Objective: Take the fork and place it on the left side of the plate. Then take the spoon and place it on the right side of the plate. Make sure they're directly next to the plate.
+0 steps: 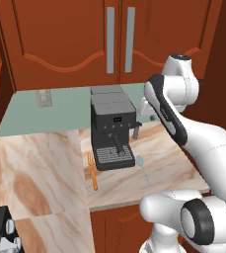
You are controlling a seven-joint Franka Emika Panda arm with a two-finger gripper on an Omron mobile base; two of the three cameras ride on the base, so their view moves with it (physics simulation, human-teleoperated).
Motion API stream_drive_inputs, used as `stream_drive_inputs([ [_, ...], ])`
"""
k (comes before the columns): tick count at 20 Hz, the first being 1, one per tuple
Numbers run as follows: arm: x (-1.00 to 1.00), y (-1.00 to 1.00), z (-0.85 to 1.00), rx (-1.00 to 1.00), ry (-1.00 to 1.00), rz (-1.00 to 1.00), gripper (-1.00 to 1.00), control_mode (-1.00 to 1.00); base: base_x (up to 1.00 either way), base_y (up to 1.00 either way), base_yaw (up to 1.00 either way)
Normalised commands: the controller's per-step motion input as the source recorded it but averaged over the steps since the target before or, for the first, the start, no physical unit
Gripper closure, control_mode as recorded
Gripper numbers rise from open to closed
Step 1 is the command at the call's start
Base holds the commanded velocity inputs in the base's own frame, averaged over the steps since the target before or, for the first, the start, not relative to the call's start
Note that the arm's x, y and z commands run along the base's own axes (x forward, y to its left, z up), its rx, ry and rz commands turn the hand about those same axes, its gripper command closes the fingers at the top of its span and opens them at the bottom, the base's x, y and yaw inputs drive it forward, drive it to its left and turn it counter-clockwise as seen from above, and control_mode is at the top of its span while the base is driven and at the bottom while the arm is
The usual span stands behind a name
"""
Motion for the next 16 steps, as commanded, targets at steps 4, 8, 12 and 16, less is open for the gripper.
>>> stream_drive_inputs([
  [4, -0.43, 0.01, -0.20, -0.02, 0.00, 0.00, -1.00, -1.00, 0.00, 0.00, 0.00],
  [8, -0.61, 0.00, -0.84, -0.03, 0.01, 0.00, -1.00, -1.00, 0.00, 0.00, 0.00],
  [12, -0.37, 0.05, -0.94, -0.11, 0.04, 0.00, -1.00, -1.00, 0.00, 0.00, 0.00],
  [16, -0.02, 0.09, -0.59, -0.07, 0.10, -0.02, -1.00, -1.00, 0.00, 0.00, 0.00],
])
